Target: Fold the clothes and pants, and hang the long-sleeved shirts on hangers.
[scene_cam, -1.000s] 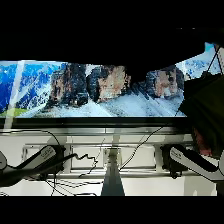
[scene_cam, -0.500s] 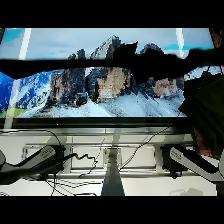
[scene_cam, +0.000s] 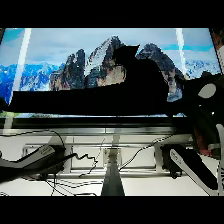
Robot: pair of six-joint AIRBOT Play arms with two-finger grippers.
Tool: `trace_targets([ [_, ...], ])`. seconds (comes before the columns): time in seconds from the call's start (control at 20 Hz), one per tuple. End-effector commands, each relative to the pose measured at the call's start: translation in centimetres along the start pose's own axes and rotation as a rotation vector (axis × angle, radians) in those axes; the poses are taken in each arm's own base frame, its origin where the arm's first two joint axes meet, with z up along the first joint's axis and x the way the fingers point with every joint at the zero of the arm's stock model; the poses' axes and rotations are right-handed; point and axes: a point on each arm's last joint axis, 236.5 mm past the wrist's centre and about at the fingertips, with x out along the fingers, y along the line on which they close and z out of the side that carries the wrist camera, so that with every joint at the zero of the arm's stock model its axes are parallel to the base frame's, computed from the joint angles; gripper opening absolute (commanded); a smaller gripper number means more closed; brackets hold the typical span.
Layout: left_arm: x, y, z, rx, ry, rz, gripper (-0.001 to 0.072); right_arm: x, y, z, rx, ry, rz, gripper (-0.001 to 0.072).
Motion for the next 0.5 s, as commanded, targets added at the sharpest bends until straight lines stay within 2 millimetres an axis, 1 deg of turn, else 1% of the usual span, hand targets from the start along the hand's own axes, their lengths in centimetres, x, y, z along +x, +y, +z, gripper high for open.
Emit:
trace_targets([
  [0.0,2.2,1.4,-2.4,-0.029,0.088,0.002,0.0012,3.0,0.4,-4.3,0.031,0.122,0.017,0.0013],
  [0.05,2.7,1.4,-2.7,-0.029,0.102,-0.004,0.0012,3.2,0.5,-4.6,0.032,0.131,0.024,0.0014],
  [0.1,3.2,1.3,-2.9,-0.03,0.116,-0.009,0.0012,3.3,0.7,-4.6,0.033,0.13,0.031,0.0035],
  [0.15,3.6,1.3,-3.1,-0.03,0.126,-0.012,0.0012,3.2,1.0,-4.5,0.035,0.128,0.042,0.0152],
  [0.2,3.9,1.3,-3.2,-0.03,0.13,-0.014,0.0012,3.2,1.2,-4.5,0.037,0.127,0.053,0.0348],
  [0.25,4.0,1.3,-3.1,-0.03,0.126,-0.012,0.0012,3.2,1.4,-4.4,0.038,0.125,0.061,0.0493],
  [0.3,4.1,1.4,-3.0,-0.03,0.122,-0.01,0.0012,3.2,1.6,-4.4,0.039,0.125,0.068,0.0538],
  [0.35,4.2,1.4,-2.9,-0.031,0.122,-0.01,0.0014,3.2,1.7,-4.4,0.04,0.124,0.075,0.0538],
  [0.4,4.2,1.4,-2.9,-0.03,0.119,-0.009,0.0033,3.1,2.0,-4.3,0.041,0.12,0.084,0.0538],
  [0.45,4.2,1.4,-2.9,-0.03,0.118,-0.009,0.0139,3.0,2.1,-4.1,0.04,0.114,0.088,0.0538],
])
